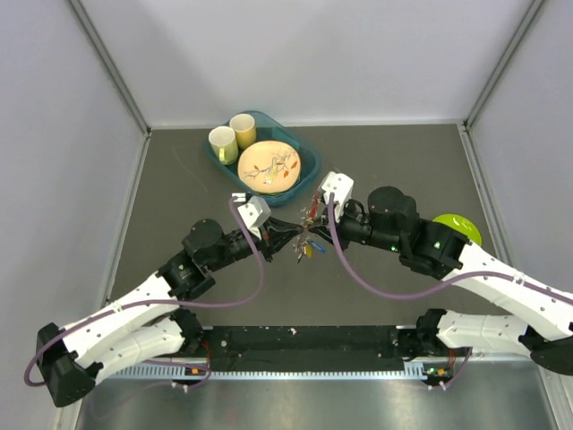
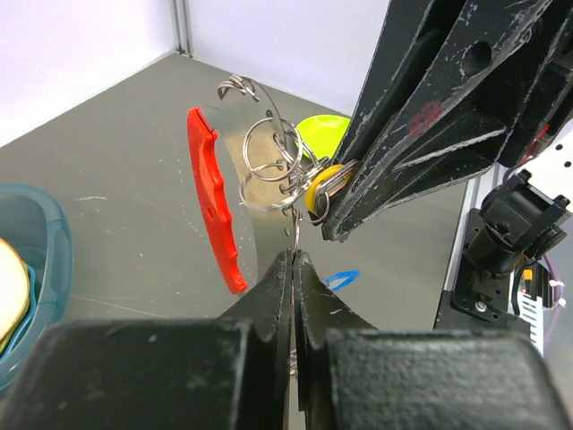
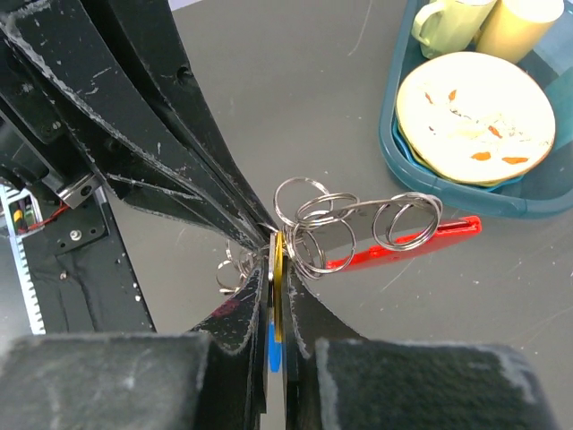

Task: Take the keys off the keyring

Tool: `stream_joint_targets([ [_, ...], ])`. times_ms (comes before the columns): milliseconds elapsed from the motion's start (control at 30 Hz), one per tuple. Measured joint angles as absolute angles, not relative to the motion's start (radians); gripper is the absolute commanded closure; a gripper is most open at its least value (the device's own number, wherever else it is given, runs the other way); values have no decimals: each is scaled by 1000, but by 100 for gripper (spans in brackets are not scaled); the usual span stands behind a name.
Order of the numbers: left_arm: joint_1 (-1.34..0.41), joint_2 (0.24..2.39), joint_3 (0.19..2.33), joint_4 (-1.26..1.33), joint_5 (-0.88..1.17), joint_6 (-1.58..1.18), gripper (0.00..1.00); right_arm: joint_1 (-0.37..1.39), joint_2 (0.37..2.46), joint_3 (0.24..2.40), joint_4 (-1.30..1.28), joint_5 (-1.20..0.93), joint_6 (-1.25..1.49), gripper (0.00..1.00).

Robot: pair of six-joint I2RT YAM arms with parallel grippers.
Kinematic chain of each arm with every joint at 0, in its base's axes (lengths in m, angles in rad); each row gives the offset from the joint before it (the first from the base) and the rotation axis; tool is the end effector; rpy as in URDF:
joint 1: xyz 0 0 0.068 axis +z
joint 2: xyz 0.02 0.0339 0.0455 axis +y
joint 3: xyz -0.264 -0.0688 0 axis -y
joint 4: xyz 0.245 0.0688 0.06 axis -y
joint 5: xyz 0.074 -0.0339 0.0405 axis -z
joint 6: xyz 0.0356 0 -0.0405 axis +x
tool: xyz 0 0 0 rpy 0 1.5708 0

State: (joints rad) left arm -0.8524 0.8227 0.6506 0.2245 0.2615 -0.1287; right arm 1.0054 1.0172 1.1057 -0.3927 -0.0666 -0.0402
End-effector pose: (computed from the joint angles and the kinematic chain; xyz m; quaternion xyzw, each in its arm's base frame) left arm 0.1249 -0.1569 0.3298 0.3300 0.6048 -0.4180 0.5921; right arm 0.1182 0.1908 0.3867 -0.4193 0.6882 0.2983 0.5115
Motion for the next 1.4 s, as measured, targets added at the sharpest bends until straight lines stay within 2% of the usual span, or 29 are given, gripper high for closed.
stream_joint_targets([
  [667,-899,836,651,221,183,-83,100,1005,1085,1162,-418,-47,28,100],
  [1000,-902,801,635,229,215,-54,100,899,1082,1162,-446,-21,117,100],
  [1300,-904,803,630,212,242,-38,100,879,1077,1161,-455,-51,130,100],
  [1333,-904,807,633,205,241,-38,100,879,1074,1159,-456,-59,124,100],
  [1400,-904,824,649,179,238,-39,93,879,1062,1158,-458,-81,104,100],
])
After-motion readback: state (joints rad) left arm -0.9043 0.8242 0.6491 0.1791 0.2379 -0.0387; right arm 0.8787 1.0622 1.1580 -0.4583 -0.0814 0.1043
